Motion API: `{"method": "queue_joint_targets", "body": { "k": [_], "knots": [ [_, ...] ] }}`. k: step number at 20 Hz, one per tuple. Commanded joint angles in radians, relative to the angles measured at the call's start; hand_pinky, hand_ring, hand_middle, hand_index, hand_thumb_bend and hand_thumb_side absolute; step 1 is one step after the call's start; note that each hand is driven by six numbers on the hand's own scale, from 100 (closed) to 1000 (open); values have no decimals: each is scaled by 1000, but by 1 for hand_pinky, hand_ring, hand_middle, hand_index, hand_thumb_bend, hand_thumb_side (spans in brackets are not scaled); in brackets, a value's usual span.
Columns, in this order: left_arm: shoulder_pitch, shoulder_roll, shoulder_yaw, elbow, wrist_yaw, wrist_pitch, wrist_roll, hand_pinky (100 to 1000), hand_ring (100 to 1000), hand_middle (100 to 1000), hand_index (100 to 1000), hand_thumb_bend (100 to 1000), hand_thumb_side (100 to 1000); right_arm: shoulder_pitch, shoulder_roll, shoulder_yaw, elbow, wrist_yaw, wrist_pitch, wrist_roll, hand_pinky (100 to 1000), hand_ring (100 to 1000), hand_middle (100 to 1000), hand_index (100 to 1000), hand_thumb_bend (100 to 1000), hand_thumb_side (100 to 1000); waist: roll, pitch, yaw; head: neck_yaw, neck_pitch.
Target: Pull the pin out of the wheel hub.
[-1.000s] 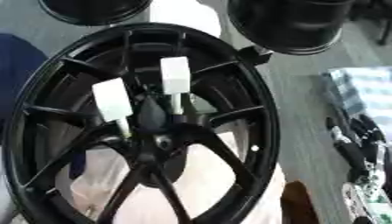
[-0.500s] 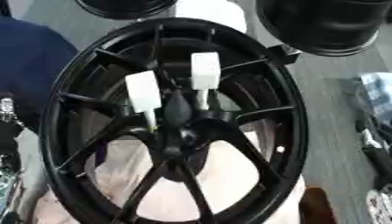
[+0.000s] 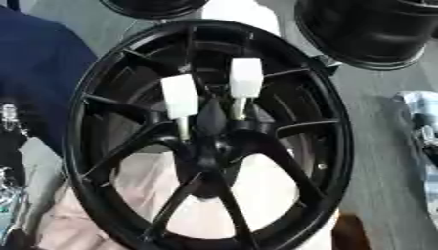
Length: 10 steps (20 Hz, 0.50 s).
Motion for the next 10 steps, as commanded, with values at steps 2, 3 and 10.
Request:
{"method": "queue_joint_targets", "body": {
  "k": [2,3,10],
  "knots": [
    [-1,38,5,-14,-16,4,1,575,555,527,687,100,852,27,-145,21,-134,75,37,70,747,844,727,824,601,193,-4,-26,-1,-11,5],
    [0,42,5,-14,-18,4,1,575,555,527,687,100,852,35,-172,38,-161,92,42,86,750,842,726,824,606,195,-8,-27,-1,-13,5],
    [2,62,4,-15,-25,5,0,575,555,527,687,100,850,56,-363,137,-323,207,100,204,805,834,730,824,599,262,-29,-25,2,-23,-6]
  ]
}}
